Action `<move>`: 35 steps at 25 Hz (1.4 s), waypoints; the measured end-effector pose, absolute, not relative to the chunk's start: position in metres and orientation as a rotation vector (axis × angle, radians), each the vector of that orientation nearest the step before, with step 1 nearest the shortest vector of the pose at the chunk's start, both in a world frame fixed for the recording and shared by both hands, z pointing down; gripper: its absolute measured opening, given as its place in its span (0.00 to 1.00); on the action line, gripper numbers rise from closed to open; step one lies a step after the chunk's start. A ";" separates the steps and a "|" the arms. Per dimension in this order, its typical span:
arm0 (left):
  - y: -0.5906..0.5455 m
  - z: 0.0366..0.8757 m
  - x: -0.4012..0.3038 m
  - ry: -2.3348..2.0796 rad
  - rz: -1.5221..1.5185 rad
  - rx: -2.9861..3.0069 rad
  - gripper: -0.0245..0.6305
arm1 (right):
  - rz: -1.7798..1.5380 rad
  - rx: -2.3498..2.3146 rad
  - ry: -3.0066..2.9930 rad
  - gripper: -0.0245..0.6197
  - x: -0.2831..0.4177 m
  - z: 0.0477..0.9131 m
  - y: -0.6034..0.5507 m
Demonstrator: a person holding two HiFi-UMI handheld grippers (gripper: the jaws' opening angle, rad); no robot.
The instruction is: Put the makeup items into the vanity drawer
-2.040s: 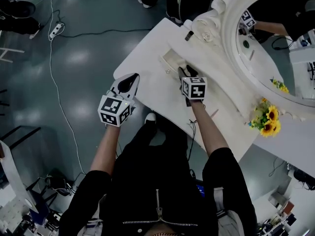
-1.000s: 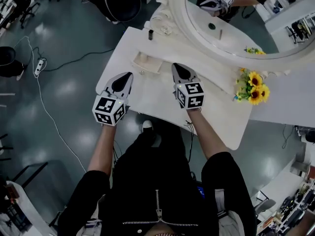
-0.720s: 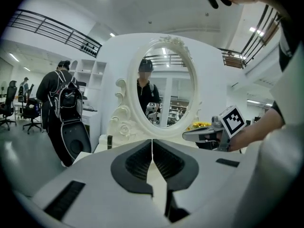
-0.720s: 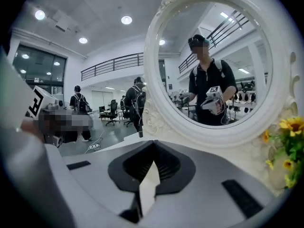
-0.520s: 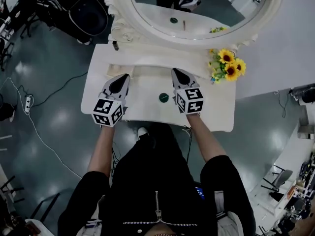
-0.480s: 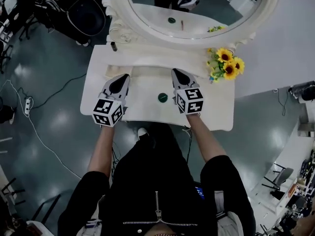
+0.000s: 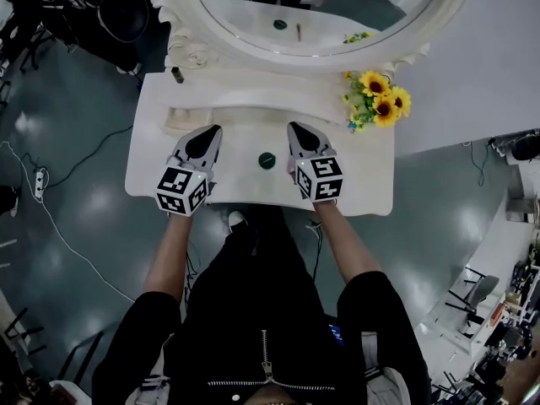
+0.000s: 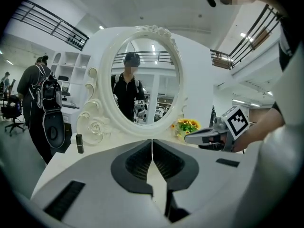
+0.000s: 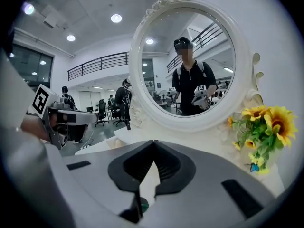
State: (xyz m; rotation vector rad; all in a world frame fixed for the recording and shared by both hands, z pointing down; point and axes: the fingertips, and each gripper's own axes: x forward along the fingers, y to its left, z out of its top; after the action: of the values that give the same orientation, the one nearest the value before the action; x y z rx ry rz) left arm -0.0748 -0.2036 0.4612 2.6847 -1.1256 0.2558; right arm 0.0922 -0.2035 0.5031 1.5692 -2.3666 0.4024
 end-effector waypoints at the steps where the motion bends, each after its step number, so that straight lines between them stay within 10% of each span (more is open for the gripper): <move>1: -0.202 0.466 -0.072 -1.118 0.267 2.684 0.07 | 0.414 1.567 -2.363 0.05 0.092 0.507 -0.201; 35: -0.174 0.556 -0.110 -1.143 0.361 2.438 0.07 | 0.735 1.111 -1.931 0.42 0.039 0.710 -0.153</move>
State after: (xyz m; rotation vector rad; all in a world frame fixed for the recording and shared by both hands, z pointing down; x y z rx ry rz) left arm -0.1104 -0.1744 0.5565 2.4377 -1.1425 0.3607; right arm 0.0394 -0.1534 0.7103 1.1109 -1.9309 0.7354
